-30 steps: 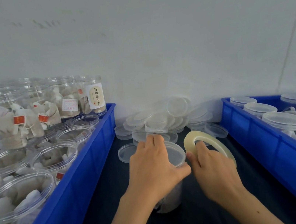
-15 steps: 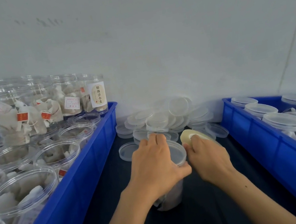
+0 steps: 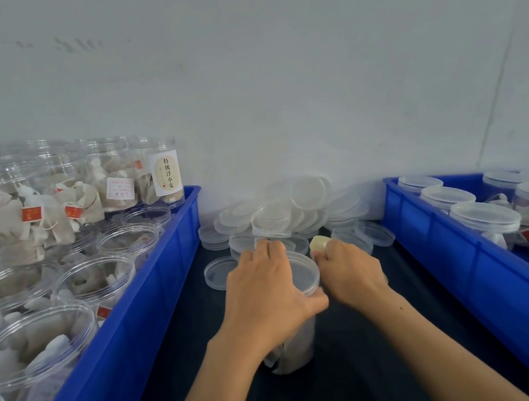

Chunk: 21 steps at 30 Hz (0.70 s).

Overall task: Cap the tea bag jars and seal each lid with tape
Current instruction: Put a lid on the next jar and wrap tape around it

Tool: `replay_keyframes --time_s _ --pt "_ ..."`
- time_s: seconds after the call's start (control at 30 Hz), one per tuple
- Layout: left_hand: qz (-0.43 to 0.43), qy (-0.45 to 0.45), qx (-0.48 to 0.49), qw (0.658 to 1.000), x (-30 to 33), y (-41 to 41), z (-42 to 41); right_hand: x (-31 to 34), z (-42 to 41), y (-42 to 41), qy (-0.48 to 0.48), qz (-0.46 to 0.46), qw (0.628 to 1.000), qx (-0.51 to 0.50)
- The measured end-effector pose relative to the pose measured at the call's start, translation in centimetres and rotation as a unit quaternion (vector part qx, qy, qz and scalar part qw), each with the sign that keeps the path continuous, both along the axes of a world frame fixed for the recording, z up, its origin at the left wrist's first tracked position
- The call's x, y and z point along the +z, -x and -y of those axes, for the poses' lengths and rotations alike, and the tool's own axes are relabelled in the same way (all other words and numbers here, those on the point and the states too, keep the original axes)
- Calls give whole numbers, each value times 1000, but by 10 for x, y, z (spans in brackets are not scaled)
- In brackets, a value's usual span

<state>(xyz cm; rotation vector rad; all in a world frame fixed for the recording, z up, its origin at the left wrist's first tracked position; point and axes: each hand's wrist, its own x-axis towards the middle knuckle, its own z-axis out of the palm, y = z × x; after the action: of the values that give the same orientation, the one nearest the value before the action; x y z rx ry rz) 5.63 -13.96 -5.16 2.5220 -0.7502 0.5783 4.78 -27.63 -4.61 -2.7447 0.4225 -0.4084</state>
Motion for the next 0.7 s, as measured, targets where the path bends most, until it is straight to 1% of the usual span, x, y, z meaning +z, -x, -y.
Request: replay_keyframes --time_s 0.13,0.3,0.4,0.47,0.53,0.63,0.7 --pt "1 -1 2 1000 -1 0 1 2 4 -5 -15 -24 1000 7" --pt "-9 7 -5 1000 3 2 0 -2 3 -10 -17 -21 1000 -6" --pt "-38 19 -66 997 1 12 0 8 23 -14 57 -46 997 -41" --pt "-51 17 -77 996 0 16 2 15 36 -17 79 -23 995 -56" --pt "-45 1 -59 997 2 12 6 19 36 -24 95 -3 995 -14" --pt "-34 1 -52 998 2 7 9 12 27 -28 19 0 1000 -9" --pt "-35 6 -54 998 0 8 8 1 27 -28 -27 20 999 1"
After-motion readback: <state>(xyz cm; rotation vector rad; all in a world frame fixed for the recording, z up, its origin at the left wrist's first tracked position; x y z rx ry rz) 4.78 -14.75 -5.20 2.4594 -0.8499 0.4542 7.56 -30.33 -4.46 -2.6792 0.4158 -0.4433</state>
